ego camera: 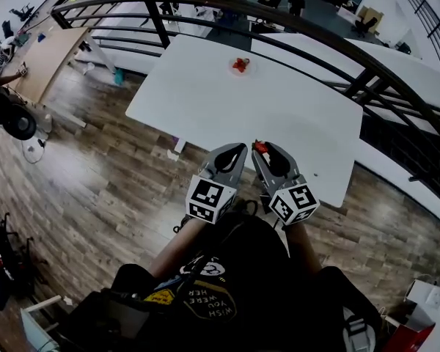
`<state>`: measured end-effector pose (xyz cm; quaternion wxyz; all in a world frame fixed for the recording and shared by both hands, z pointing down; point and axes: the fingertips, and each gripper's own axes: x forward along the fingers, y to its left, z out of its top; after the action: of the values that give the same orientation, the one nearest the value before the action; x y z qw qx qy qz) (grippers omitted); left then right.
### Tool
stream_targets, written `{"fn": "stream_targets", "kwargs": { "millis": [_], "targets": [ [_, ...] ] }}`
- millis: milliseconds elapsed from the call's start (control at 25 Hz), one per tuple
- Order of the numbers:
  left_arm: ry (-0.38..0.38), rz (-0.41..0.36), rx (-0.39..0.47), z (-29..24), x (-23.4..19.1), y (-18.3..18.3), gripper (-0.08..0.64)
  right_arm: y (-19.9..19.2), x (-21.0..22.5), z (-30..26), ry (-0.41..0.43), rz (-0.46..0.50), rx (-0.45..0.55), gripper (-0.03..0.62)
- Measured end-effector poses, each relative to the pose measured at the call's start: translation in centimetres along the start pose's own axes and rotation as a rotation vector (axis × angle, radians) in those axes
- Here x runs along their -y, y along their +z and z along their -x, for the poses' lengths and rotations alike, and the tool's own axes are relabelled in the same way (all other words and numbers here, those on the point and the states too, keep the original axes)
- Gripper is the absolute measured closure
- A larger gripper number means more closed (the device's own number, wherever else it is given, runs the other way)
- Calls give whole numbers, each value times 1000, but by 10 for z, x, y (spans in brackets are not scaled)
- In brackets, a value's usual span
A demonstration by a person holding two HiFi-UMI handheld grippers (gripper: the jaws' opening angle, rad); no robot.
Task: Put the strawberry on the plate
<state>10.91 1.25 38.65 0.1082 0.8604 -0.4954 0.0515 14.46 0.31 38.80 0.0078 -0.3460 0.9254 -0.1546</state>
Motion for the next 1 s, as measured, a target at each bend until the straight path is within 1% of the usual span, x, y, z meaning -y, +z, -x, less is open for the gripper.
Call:
{"fn": "stream_targets", "kwargs": {
  "millis": [200,320,440,720,880,1000],
  "targets": [
    [-18,14,-10,-25,-16,-1,560,2,20,-20,-17,-15,-2,451],
    [-30,34,-13,-41,-36,1,560,3,34,-40,-41,-23,-9,451],
    [-51,35,-15,-55,-60,8,560,7,43,-64,-70,-28,-10,451],
    [-100,37,-12,-79,-123,26,560,23,50,-127,-118,-14,10,451],
    [-127,49,-31,-87,-156,26,560,24,53,-160,-151,-9,5,451],
    [-155,61,-59,-86,-171,25,560,26,51,-172,-189,-13,5,451]
  ]
}}
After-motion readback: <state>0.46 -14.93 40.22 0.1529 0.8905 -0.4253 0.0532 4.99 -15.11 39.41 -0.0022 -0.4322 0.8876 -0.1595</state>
